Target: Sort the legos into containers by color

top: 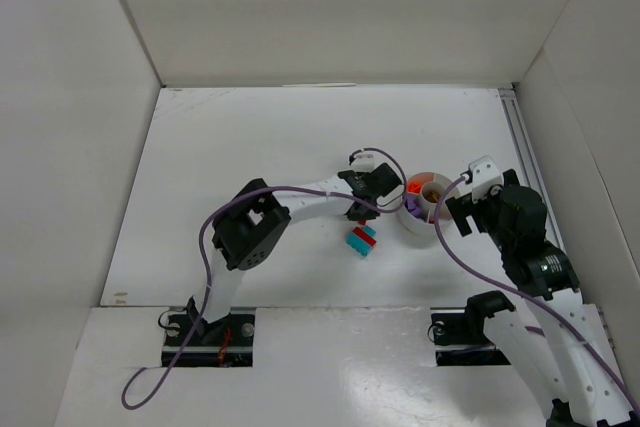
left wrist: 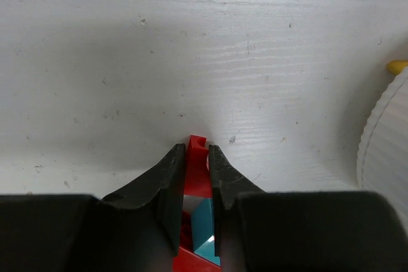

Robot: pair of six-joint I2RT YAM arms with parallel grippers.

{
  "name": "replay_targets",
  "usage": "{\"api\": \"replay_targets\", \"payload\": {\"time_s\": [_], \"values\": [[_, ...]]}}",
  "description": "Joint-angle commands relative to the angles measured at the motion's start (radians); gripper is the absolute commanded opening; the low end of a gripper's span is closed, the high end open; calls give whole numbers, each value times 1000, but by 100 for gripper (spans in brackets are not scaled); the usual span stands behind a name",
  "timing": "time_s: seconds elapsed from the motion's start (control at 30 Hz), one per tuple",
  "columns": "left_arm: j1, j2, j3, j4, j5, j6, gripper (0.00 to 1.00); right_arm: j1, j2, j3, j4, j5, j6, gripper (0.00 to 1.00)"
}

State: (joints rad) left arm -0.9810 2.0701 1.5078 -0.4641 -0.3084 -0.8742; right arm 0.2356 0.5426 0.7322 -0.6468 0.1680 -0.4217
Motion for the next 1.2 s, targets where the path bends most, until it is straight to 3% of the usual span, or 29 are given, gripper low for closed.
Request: {"api": "replay_targets", "payload": {"time_s": [0.0, 0.3, 0.43, 0.53, 0.57, 0.67, 0.9, 1.17], "values": [[-1, -56, 32, -30, -67, 24, 0, -4, -12, 45, 15, 18, 17, 100], [-21, -188, 57, 5, -146, 95, 0, -4, -53, 55, 15, 40, 26, 100], [-70, -270, 14, 119, -170, 200, 0, -4, -85, 105, -10, 117, 61, 100], [-113, -300, 14, 169, -146, 297, 0, -4, -86, 157, -103, 273, 179, 100], [-126, -300, 28, 194, -146, 316, 0, -4, -86, 170, -135, 371, 211, 100], [-180, -291, 78, 231, -155, 403, 0, -4, -108, 190, -186, 445, 258, 100], [-235, -200, 179, 340, -20, 535, 0, -4, -176, 190, -186, 455, 258, 100], [-268, -79, 288, 407, 19, 604, 1, -4, -211, 180, -186, 473, 228, 100]]}}
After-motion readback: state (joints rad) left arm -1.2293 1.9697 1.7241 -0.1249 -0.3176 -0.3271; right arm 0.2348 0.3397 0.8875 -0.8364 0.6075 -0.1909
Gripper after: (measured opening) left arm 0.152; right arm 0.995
